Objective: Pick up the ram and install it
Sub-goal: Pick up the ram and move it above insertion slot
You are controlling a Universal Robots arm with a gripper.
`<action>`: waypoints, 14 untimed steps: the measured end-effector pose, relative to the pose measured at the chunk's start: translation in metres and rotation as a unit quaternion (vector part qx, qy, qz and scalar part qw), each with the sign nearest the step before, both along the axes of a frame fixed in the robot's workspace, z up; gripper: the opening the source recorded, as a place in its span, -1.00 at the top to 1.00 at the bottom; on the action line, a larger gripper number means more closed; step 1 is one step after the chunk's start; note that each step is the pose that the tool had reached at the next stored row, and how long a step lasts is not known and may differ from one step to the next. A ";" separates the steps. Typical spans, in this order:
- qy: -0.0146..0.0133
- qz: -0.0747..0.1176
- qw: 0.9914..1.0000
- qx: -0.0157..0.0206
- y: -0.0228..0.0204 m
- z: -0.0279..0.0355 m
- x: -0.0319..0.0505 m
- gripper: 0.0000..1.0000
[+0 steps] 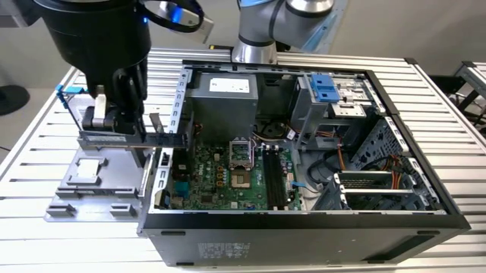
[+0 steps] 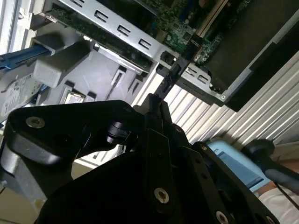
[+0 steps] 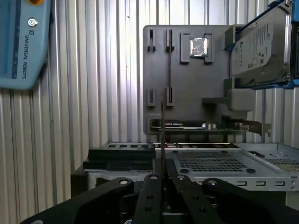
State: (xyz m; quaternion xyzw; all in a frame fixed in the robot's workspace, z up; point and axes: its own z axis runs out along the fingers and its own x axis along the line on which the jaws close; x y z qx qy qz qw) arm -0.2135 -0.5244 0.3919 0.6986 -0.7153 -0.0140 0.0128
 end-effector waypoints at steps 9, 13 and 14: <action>0.001 0.000 1.000 0.000 0.0000 -0.0001 0.0247 1.00; 0.001 0.000 1.000 0.000 0.0000 -0.0001 0.0363 1.00; 0.001 0.000 1.000 0.000 0.0000 -0.0001 0.0390 1.00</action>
